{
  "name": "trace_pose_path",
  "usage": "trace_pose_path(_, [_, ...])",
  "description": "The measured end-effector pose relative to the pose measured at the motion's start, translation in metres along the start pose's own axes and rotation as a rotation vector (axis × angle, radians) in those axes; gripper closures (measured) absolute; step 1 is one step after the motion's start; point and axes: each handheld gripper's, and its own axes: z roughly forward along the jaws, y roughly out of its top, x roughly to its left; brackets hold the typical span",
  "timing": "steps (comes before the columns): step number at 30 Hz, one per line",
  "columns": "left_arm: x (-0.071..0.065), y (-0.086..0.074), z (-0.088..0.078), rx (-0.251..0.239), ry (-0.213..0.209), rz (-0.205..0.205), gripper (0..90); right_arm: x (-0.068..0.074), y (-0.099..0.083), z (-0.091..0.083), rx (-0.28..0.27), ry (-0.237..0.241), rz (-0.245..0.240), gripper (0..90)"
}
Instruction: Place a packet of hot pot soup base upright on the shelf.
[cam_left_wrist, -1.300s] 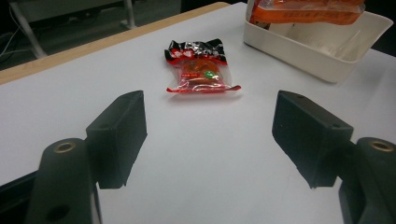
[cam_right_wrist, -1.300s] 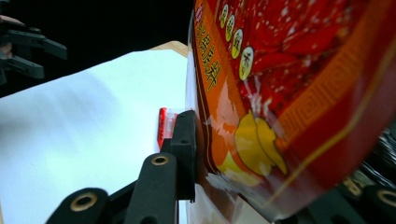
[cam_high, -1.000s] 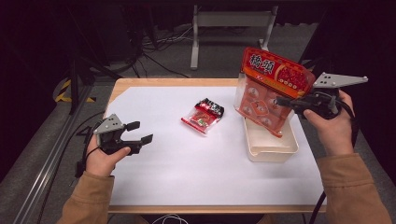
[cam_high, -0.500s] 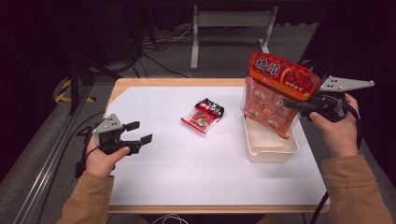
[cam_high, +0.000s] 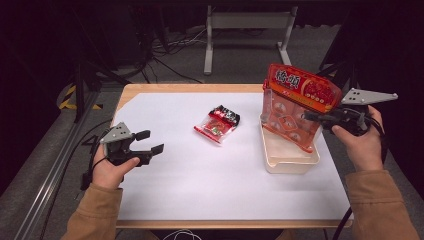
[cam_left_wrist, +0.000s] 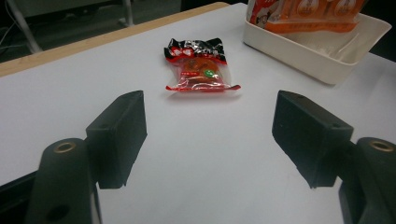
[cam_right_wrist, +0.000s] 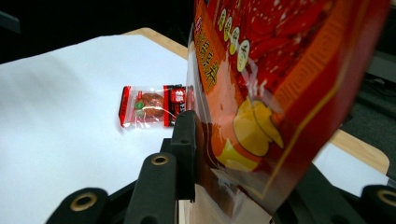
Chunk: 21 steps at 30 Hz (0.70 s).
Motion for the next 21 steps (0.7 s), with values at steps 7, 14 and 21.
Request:
trace_pose_path(7, [0.002,-0.001,0.000,-0.007,0.003,-0.013,26.6,-0.005,-0.013,0.007,0.003,-0.001,0.033,70.9])
trace_pose_path(14, [0.002,-0.002,0.001,-0.008,0.002,-0.024,26.6,-0.010,-0.027,0.010,0.003,0.004,0.085,70.9])
trace_pose_path(21, [0.001,-0.002,0.003,-0.001,-0.002,-0.021,26.5,-0.012,-0.033,0.009,0.020,0.011,0.102,70.9])
